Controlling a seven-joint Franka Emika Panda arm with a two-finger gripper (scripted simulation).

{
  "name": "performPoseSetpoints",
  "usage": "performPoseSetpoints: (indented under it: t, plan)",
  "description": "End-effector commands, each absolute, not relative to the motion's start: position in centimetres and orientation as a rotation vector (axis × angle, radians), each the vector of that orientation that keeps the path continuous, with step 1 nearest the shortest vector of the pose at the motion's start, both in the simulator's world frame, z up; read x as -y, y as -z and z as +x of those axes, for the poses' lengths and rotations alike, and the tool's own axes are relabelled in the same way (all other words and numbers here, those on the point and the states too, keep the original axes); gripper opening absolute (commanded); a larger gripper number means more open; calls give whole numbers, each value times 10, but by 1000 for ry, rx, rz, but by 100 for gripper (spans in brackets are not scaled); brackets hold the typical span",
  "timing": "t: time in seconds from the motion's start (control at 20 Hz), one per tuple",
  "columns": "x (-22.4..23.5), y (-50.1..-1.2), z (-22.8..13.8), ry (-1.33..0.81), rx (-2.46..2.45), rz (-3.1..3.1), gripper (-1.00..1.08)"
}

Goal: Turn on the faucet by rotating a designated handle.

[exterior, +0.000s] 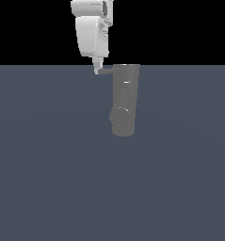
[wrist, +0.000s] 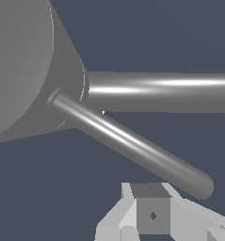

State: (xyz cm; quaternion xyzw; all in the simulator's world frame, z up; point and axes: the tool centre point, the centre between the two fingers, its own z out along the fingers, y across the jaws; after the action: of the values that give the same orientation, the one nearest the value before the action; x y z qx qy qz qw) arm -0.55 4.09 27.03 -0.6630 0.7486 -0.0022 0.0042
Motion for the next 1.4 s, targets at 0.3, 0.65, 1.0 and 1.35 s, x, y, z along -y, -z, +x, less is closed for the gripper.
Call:
performPoseSetpoints:
  t: [0.3,0.65,1.0,1.35]
  plan:
    - [-12,-271,-31,1,-2369,-2062,-100]
    - [1,-270,-34,5,-2352,-2079,-100]
    - [49,-270,-40,3,-2362,-2070,-100]
    - [95,-271,-45,0,-2370,-2062,-100]
